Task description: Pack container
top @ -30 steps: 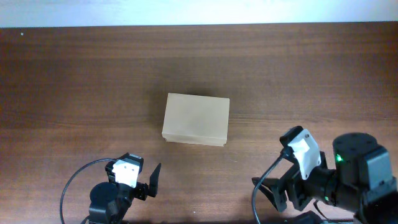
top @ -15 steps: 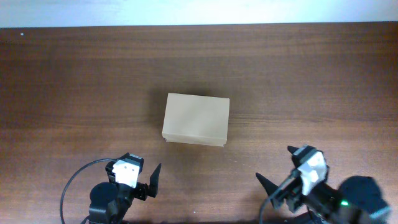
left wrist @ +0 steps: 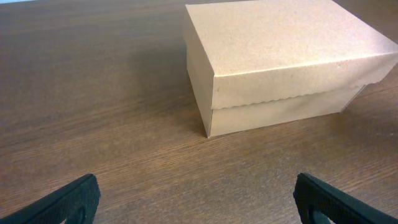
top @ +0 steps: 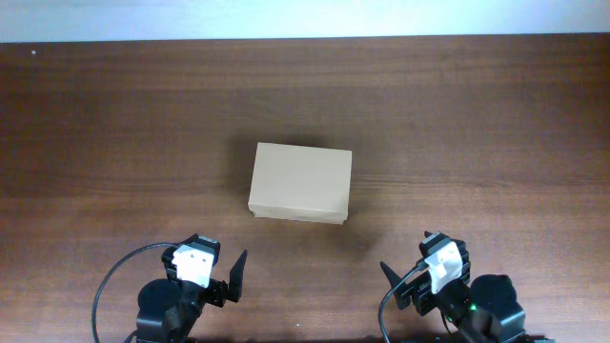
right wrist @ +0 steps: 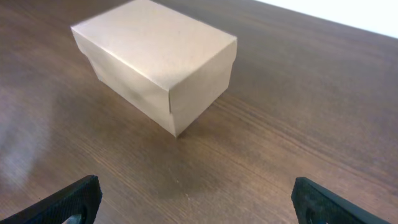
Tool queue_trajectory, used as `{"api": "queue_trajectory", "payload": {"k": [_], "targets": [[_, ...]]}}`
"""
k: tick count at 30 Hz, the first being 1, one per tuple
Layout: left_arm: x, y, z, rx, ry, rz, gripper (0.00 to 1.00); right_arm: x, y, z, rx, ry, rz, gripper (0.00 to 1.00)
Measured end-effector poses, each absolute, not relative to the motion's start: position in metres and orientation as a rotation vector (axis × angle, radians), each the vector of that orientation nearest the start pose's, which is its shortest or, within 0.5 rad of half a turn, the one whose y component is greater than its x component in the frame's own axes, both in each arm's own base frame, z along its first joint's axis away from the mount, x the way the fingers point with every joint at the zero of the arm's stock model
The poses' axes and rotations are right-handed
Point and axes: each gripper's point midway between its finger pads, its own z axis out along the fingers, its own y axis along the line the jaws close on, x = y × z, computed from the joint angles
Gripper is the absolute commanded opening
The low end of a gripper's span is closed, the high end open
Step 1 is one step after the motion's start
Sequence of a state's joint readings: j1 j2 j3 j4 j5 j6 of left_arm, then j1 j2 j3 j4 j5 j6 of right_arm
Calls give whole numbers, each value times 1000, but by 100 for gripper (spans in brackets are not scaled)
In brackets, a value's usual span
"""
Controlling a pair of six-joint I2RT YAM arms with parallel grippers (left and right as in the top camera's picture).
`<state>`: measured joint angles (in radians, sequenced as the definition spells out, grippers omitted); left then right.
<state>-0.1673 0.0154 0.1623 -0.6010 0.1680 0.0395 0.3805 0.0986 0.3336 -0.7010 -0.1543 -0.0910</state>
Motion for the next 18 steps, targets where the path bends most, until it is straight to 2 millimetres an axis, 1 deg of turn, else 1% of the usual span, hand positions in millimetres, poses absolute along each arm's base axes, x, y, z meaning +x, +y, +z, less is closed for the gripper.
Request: {"api": "queue_trajectory", "payload": {"k": [8, 11, 13, 18], "targets": [[201, -63, 106, 315, 2002, -251, 100, 177, 99, 109, -576, 1983, 337, 99], [201, -63, 106, 315, 2002, -251, 100, 177, 99, 99, -579, 2005, 337, 99], [201, -63, 106, 315, 2002, -251, 100, 177, 99, 94, -581, 2016, 336, 99], [201, -63, 106, 315, 2002, -251, 100, 177, 99, 93, -581, 2018, 336, 99]]}}
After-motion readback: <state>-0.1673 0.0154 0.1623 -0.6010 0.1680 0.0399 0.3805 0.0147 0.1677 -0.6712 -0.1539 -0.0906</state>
